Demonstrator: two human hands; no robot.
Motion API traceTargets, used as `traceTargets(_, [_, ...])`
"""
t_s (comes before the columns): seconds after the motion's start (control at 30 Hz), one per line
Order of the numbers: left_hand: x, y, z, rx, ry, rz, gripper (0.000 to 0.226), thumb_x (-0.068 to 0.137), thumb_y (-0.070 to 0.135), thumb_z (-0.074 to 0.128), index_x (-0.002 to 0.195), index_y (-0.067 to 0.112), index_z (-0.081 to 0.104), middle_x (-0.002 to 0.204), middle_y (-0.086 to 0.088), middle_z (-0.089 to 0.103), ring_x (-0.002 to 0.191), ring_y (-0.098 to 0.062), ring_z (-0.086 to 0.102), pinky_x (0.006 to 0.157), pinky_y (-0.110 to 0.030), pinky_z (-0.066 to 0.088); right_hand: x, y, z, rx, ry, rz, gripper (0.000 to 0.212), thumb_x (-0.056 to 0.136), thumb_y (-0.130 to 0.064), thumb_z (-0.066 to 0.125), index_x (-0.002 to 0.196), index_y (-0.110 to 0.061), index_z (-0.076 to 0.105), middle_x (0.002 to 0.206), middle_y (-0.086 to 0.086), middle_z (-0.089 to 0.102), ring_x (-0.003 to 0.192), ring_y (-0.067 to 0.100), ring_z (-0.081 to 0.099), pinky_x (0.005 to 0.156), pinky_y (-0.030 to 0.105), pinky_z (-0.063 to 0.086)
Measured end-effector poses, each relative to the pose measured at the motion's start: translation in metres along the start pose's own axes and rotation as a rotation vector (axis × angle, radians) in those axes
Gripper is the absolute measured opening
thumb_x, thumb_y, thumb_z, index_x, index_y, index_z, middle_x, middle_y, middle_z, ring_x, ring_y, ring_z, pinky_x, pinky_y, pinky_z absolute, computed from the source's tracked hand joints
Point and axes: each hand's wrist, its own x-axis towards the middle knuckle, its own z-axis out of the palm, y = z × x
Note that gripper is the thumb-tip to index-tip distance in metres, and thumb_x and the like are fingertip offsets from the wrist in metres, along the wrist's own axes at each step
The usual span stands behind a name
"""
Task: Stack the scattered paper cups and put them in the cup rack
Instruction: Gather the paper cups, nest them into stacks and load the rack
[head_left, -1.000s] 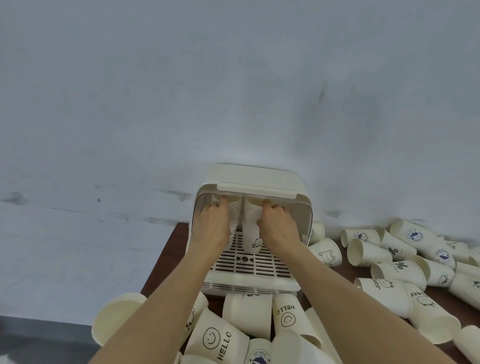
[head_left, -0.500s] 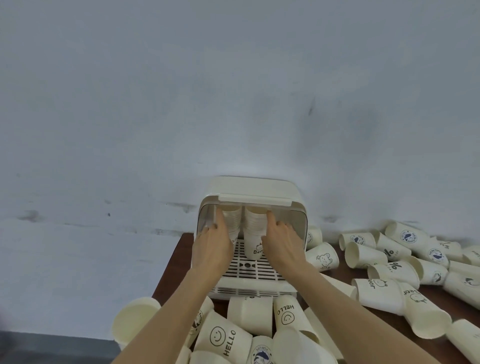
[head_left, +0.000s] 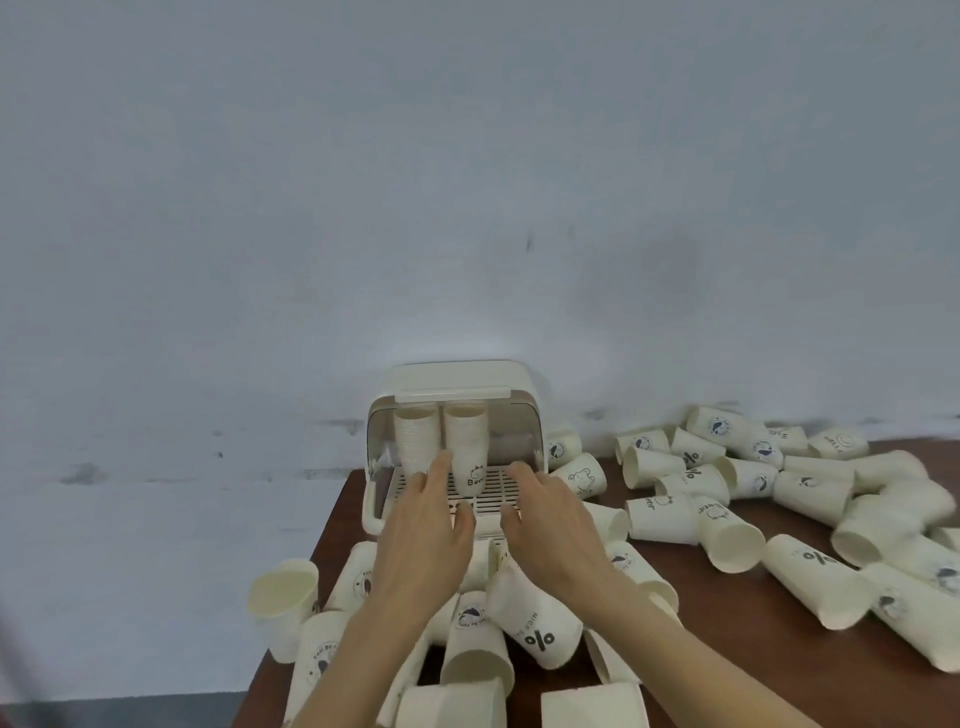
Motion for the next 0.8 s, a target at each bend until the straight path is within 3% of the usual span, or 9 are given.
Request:
traceTargets(0.2, [-0.031,0.042,-0.004,-0.047,-0.002,0.04,0.056,0.094,0.026,0.05,0.146,0.029,0.029,0.128,0.001,0.05,0.112,-0.016,0.053,0.091,-0.038,0.048,-0.039,0.009,-0.043,0.011,0.005,0.057,0.03,0.095,-0.022,0.045,0.125,-0.019,0.047,0.103,0.0,0.061,0.103,0.021,0.053,0.081,0.034,0.043])
traceTargets(0.43, [-0.062,0.088,-0.004,-0.124,0.016,0.064,0.056,0.095,0.027,0.049,0.148,0.03,0.03,0.13,0.005,0.049,0.117,-0.013,0.048,0.095,-0.033,0.044,-0.087,0.013,-0.084,0.053,0.006,0.105,0.037,0.095,-0.026,0.046,0.133,-0.022,0.045,0.112,-0.001,0.058,0.11,0.018,0.051,0.087,0.033,0.045])
traceTargets(0.6, [-0.077,0.118,0.01,-0.199,0.036,0.055,0.055,0.094,0.024,0.052,0.145,0.033,0.035,0.116,0.011,0.052,0.104,-0.008,0.05,0.092,-0.029,0.043,-0.108,0.023,-0.099,0.074,0.014,0.144,0.039,0.094,-0.027,0.048,0.133,-0.024,0.045,0.114,-0.002,0.057,0.108,0.016,0.053,0.086,0.031,0.044])
traceTargets(0.8, [-0.082,0.135,0.035,-0.196,-0.006,0.061,0.054,0.094,0.026,0.05,0.145,0.036,0.033,0.118,0.008,0.053,0.103,-0.01,0.051,0.09,-0.03,0.044,-0.115,0.045,-0.107,0.1,0.027,0.153,0.04,0.095,-0.026,0.049,0.135,-0.023,0.045,0.118,-0.003,0.058,0.113,0.017,0.052,0.091,0.031,0.043])
